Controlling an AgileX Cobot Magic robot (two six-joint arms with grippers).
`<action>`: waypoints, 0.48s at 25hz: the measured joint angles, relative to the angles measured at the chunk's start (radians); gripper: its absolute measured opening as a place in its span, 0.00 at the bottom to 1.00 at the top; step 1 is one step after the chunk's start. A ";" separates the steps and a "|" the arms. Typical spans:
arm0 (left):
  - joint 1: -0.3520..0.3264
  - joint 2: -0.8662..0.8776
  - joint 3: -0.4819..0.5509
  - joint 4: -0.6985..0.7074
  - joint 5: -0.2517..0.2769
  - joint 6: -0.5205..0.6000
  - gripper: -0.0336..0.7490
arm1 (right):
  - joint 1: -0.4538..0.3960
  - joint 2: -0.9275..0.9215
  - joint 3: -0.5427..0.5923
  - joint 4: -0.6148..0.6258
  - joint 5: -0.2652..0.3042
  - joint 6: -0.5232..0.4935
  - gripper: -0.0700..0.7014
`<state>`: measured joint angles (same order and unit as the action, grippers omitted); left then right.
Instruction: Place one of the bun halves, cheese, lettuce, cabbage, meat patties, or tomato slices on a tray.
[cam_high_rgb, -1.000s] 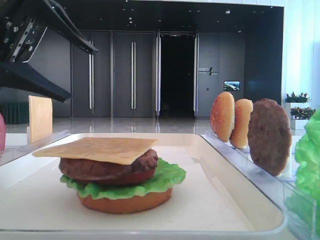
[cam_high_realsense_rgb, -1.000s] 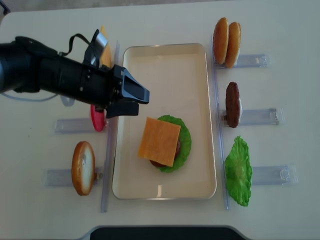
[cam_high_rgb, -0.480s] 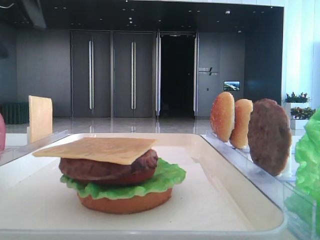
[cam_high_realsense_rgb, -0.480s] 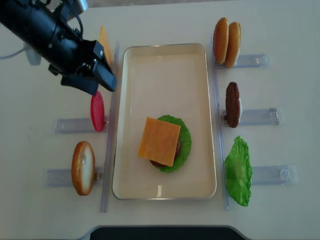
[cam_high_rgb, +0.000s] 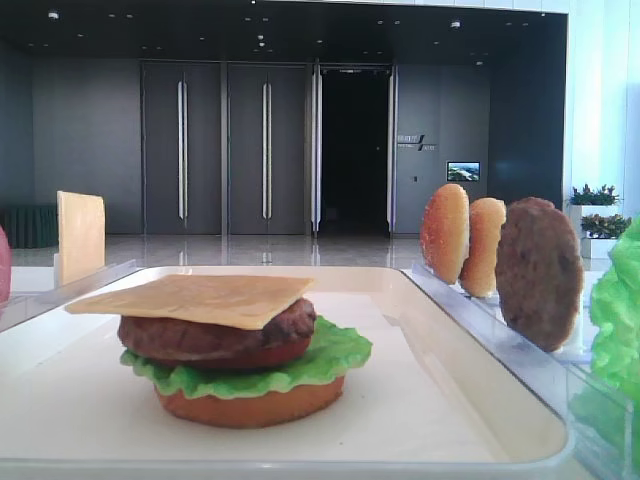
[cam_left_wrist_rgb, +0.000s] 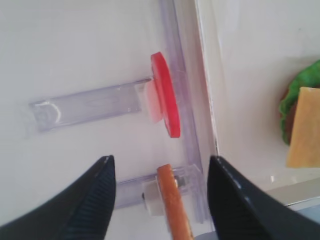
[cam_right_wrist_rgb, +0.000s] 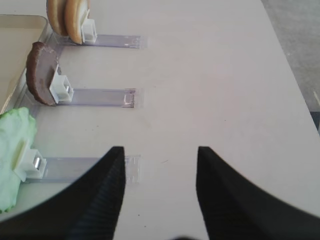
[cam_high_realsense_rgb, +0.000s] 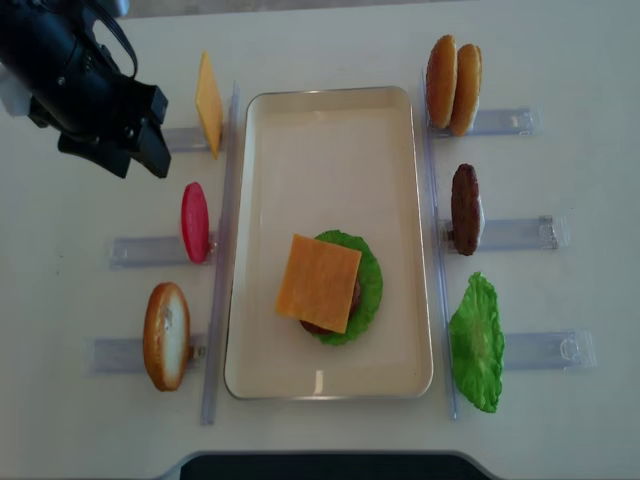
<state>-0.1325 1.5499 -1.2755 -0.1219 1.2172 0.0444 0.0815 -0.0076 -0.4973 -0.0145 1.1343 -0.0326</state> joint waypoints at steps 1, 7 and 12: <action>0.000 0.000 0.000 0.023 0.000 -0.001 0.61 | 0.000 0.000 0.000 0.000 0.000 0.000 0.54; 0.000 0.000 0.000 0.122 0.000 -0.001 0.61 | 0.000 0.000 0.000 0.000 0.000 0.000 0.54; 0.000 0.000 0.000 0.178 0.001 -0.001 0.61 | 0.000 0.000 0.000 0.000 0.000 0.000 0.54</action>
<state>-0.1325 1.5499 -1.2755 0.0558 1.2183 0.0435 0.0815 -0.0076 -0.4973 -0.0145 1.1343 -0.0326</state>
